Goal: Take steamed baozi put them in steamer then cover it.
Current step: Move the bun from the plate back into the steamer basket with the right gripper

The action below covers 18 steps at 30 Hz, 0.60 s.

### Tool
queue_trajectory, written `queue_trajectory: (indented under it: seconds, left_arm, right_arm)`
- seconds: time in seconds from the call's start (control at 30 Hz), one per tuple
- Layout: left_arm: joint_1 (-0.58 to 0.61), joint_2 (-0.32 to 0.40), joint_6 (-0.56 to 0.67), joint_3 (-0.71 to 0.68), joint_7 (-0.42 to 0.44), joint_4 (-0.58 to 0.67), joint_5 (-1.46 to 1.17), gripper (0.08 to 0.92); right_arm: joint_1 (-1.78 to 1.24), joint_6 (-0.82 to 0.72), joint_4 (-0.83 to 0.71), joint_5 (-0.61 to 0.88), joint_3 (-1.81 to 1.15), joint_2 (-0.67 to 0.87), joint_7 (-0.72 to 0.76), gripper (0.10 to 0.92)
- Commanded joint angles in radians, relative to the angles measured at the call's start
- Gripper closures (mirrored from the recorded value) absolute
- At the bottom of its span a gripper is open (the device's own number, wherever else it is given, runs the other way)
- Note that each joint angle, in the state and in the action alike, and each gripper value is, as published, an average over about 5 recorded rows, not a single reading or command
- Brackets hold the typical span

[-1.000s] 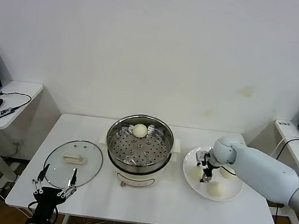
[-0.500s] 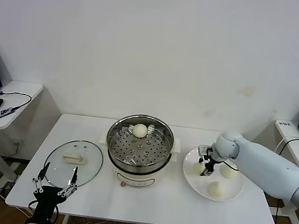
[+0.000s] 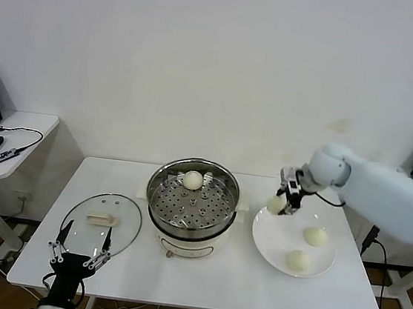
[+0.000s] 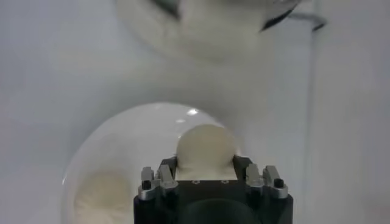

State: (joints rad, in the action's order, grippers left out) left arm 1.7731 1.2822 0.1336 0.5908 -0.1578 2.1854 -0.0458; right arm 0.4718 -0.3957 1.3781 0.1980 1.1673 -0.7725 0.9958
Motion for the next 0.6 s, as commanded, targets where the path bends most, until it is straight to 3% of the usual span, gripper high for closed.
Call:
queue_trajectory:
  seconds: [0.03,0.27,0.6]
  left_arm:
    - [-0.001,0.000,-0.001,-0.003,0.000,0.005,-0.001,0.177]
    - [-0.001,-0.003,0.001,0.005,-0.001,0.012,-0.006,0.177]
    - [-0.013,0.020,-0.003,0.019,-0.001,0.045,-0.006,0.177]
  right_arm:
    - [0.330,-0.082,0.130,0.266,0.159,-0.059,-0.016,0.439]
    - [0.280,-0.185,0.127,0.407,0.161,-0.255,-0.114,0.432]
    - [0.103,-0.245,-0.112,0.404,0.115,-0.550,-0.195,0.432]
